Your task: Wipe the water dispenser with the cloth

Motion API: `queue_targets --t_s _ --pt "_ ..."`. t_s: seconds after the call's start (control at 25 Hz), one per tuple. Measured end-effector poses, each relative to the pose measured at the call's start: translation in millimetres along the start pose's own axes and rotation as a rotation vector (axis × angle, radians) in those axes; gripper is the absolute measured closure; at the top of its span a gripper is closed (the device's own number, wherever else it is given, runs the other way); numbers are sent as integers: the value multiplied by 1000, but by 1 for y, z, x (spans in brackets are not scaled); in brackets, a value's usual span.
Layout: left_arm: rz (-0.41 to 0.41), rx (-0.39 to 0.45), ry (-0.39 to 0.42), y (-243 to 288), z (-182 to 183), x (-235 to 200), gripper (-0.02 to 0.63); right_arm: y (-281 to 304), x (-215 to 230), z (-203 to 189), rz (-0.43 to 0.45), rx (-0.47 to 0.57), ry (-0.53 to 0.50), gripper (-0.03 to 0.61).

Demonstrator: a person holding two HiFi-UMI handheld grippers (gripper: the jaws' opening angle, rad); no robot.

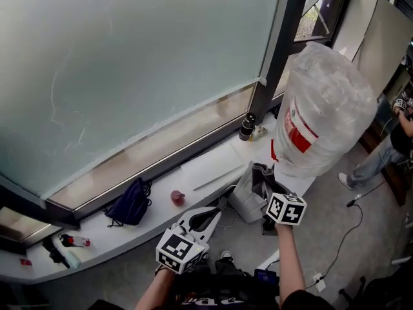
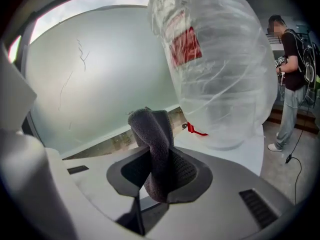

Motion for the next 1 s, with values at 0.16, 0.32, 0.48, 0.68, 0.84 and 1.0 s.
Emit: queue_targets --t_s 0.16,0.32,0.48,0.68,0.84,1.0 --pt "67 -12 -15 1 -3 2 594 37 15 10 -23 -1 91 477" --pt "131 -23 -26 -1 -4 4 594 71 38 3 -39 -42 219 477" --pt "166 -39 -35 1 -7 8 594 83 67 -11 -89 -96 294 477" --pt "177 -49 -35 7 -8 9 594 68 89 -25 -103 -95 345 477" --pt "147 -48 -30 21 -8 13 594 49 104 -35 -103 -93 395 477" --pt "90 -43 -18 38 -6 23 594 26 122 -46 -119 -92 415 477"
Point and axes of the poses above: the fingertips, and each gripper's own axes: y forward along the fingers, x to its right, z out of its top, the point moved 10 cm from there along -y, backward along the fingers, and after that the axes turned 2 degrees about x, right-handed, at the moved point
